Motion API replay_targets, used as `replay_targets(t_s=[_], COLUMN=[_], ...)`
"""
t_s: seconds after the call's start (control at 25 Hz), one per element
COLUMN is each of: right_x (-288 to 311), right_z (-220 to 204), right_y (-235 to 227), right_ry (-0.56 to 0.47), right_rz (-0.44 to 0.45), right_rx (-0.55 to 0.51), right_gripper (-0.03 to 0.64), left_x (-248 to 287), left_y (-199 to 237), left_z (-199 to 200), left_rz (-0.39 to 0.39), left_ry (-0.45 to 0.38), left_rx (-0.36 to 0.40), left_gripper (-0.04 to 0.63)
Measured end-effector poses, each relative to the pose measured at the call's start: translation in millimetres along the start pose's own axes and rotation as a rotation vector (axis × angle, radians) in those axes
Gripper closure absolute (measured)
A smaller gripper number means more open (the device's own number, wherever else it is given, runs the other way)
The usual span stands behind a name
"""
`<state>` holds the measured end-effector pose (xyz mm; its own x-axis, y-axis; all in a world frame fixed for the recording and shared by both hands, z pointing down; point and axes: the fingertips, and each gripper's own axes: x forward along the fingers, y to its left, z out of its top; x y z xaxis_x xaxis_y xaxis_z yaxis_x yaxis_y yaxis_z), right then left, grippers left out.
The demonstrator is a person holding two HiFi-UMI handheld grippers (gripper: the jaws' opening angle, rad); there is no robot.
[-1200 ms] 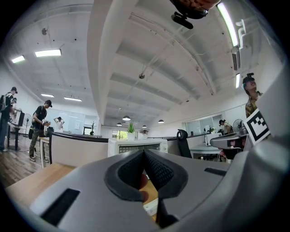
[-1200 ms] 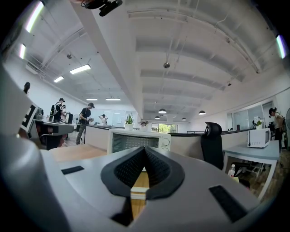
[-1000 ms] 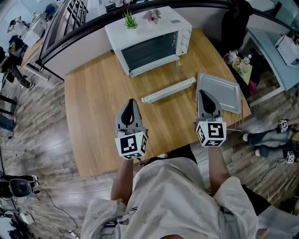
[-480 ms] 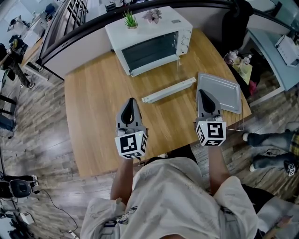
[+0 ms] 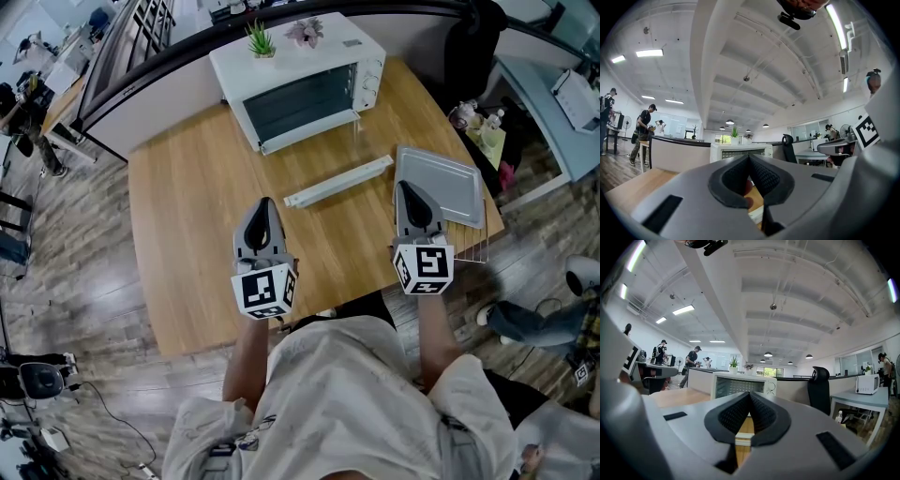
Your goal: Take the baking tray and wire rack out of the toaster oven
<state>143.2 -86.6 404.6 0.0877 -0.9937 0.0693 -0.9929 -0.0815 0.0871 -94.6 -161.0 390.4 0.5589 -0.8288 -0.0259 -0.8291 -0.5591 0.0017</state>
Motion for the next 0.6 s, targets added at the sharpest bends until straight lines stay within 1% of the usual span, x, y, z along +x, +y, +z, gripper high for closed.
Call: replay_targets(t_s=[0.6], right_x=[-3.8], right_z=[0.4], right_y=[-6.3], right_ry=[0.007], right_rz=[-0.015], right_rx=[-0.002], right_gripper=[0.595], left_x=[4.9], left_y=[-6.9], left_z=[2.0], left_rz=[-0.021], left_ry=[0.001], left_rx=[-0.006], left_gripper=[0.581])
